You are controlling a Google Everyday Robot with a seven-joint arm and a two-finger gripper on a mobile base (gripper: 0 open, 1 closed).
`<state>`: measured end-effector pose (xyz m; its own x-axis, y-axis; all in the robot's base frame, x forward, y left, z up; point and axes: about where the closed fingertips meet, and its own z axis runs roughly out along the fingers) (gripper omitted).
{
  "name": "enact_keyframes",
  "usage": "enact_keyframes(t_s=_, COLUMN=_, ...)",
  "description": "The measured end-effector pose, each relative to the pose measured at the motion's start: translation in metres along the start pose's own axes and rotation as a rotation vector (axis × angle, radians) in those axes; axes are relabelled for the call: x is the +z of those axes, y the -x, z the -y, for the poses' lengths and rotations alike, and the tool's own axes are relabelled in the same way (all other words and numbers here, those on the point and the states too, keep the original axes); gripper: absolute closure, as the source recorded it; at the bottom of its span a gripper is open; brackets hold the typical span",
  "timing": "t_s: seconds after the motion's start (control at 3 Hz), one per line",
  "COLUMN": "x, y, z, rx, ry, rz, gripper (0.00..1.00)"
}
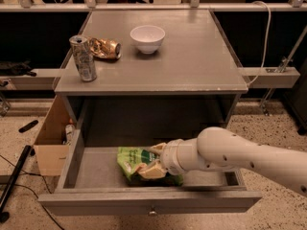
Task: Pick green rice chip bag from top drawer and place on counter
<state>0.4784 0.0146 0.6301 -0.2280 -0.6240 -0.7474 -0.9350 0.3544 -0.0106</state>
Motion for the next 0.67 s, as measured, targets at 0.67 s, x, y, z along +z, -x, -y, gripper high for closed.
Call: enact_keyframes(t_s=0.67, x=0.0002, y=0.0001, z=-0.0003, rx=0.0, ry=0.001, rz=0.0, gripper=1.0)
